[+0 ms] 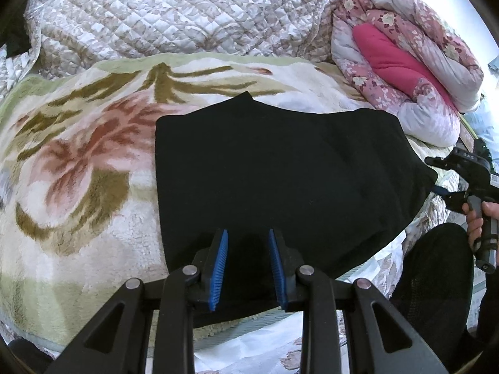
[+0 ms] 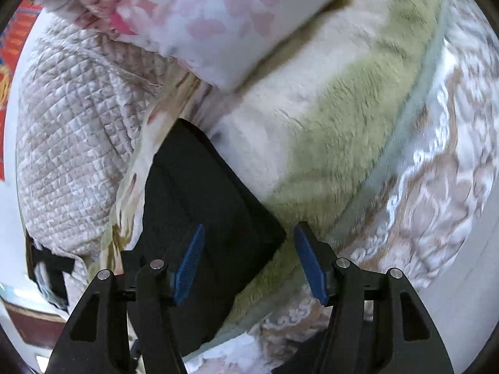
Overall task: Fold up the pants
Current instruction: 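Lift the held edge with the right tool, fold it over, then open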
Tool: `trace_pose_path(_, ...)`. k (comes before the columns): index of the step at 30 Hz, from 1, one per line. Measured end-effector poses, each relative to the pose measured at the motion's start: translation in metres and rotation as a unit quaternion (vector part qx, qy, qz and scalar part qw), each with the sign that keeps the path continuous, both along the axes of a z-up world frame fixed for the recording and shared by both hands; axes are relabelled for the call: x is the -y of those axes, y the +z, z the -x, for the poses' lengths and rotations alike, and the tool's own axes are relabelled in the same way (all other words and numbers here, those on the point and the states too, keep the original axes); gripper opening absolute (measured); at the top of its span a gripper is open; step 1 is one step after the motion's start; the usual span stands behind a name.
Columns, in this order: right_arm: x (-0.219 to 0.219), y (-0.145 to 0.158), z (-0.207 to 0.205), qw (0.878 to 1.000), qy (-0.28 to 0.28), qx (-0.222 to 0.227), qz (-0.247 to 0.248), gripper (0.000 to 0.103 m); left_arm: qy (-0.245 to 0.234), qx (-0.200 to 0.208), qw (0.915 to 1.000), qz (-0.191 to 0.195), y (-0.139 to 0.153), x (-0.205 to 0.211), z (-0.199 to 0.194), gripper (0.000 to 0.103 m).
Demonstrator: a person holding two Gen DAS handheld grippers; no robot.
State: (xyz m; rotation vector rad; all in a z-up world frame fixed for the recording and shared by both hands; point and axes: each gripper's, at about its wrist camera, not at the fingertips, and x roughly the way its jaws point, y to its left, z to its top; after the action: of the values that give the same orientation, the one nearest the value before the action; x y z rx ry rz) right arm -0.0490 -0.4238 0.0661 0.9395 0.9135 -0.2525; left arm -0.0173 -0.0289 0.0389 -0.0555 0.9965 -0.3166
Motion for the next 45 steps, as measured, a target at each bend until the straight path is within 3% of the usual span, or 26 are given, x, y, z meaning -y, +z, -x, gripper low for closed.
trace_pose_path(4, -0.002, -0.004, 0.004, 0.999, -0.009, -0.007, -0.045, 0.061, 0.000, -0.003, 1.0000, 0.001, -0.002, 0.001, -0.001, 0.030)
trace_pose_path(7, -0.011, -0.009, 0.000, 0.997, 0.006, 0.015, -0.082, 0.062, 0.000, -0.005, 1.0000, 0.002, -0.003, 0.001, -0.001, 0.030)
trace_pose_path(11, -0.015, -0.006, -0.005, 0.998, -0.004, 0.035, -0.054, 0.060, 0.001, -0.007, 1.0000, 0.004, -0.004, 0.001, -0.002, 0.030)
trace_pose_path(14, -0.021, 0.008, -0.001, 0.997, -0.006, 0.075, -0.033, 0.043, 0.004, -0.006, 1.0000, 0.003, -0.004, 0.000, -0.002, 0.030)
trace_pose_path(16, -0.026, 0.013, -0.004, 0.996, 0.003, 0.090, -0.023, 0.042, 0.008, -0.006, 0.9999, 0.006, -0.004, -0.003, -0.002, 0.030)
trace_pose_path(19, -0.027, 0.005, -0.018, 0.998, 0.019, 0.063, -0.007, 0.040, 0.012, -0.008, 0.9998, 0.010, -0.005, -0.006, -0.004, 0.030)
trace_pose_path(20, -0.027, 0.004, -0.021, 0.998, 0.019, 0.055, -0.011, 0.031, 0.013, -0.008, 0.9998, 0.011, -0.005, -0.006, -0.004, 0.030)
trace_pose_path(21, -0.028, 0.009, -0.023, 0.998, 0.024, 0.062, -0.004, 0.025, 0.012, -0.008, 0.9998, 0.011, -0.005, -0.007, -0.004, 0.030)
trace_pose_path(26, -0.059, 0.050, -0.027, 0.989, 0.086, 0.116, 0.043, 0.022, 0.022, 0.000, 0.9996, 0.016, -0.001, -0.015, -0.003, 0.030)
trace_pose_path(32, -0.129, 0.091, -0.051, 0.966, 0.190, 0.152, 0.089, 0.021, 0.051, 0.008, 0.9983, 0.028, 0.006, -0.035, -0.003, 0.030)
trace_pose_path(38, -0.213, 0.100, -0.068, 0.932, 0.297, 0.161, 0.131, 0.022, 0.084, 0.013, 0.9958, 0.034, 0.008, -0.063, 0.003, 0.030)
trace_pose_path(42, -0.269, 0.075, -0.073, 0.905, 0.376, 0.146, 0.138, 0.022, 0.106, 0.010, 0.9936, 0.038, 0.004, -0.084, 0.007, 0.030)
trace_pose_path(45, -0.308, 0.032, -0.076, 0.886, 0.434, 0.101, 0.127, 0.022, 0.118, 0.006, 0.9921, 0.041, 0.001, -0.094, 0.010, 0.030)
